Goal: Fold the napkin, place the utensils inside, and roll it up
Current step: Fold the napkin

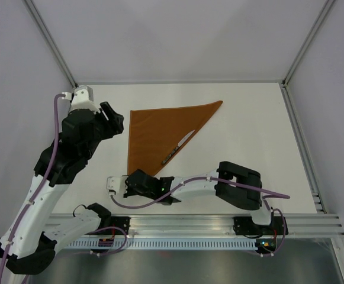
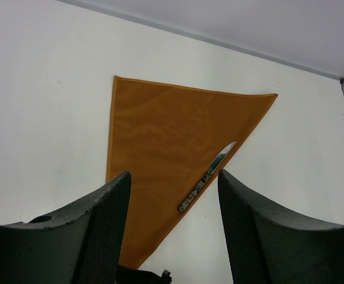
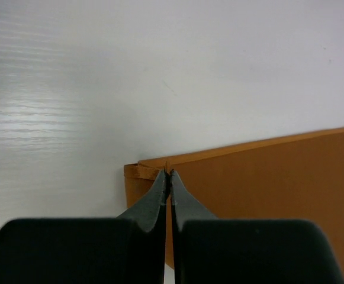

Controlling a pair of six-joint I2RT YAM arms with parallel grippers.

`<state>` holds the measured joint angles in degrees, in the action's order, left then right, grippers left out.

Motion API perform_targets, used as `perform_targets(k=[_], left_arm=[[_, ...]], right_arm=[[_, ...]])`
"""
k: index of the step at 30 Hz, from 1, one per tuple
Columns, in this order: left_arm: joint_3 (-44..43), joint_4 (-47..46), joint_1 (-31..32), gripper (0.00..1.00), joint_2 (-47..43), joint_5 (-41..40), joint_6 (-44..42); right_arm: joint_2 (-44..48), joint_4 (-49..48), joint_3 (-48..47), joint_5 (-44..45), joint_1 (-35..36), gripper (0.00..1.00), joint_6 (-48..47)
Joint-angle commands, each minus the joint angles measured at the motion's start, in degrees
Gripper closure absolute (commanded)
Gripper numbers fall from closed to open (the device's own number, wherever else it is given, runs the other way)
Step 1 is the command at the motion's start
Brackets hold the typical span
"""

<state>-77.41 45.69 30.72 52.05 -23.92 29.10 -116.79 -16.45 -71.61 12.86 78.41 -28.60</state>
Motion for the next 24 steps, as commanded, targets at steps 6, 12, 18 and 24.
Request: perform_targets(k=[6, 12, 18, 24], left_arm=[[-0.1, -3.2, 0.1, 0.34, 1.7, 1.1, -1.3], [-0.3, -5.2, 0.1, 0.34, 3.9, 2.5, -2.0], [-0.5, -7.2, 0.1, 0.34, 6.6, 4.0, -2.6], [-0.3, -9.1, 0.1, 0.34, 9.2, 5.6, -2.9]], right_arm=[[8.0, 4.4, -1.0, 1.5, -5.8, 0.99, 3.6], [12.3, 5.2, 1.8, 2.2, -12.1, 1.0, 3.9], [15.9, 5.8, 5.4, 1.7, -20.2, 1.0, 4.5], [17.0, 6.5, 7.3, 1.1, -27.8, 1.0, 5.0]])
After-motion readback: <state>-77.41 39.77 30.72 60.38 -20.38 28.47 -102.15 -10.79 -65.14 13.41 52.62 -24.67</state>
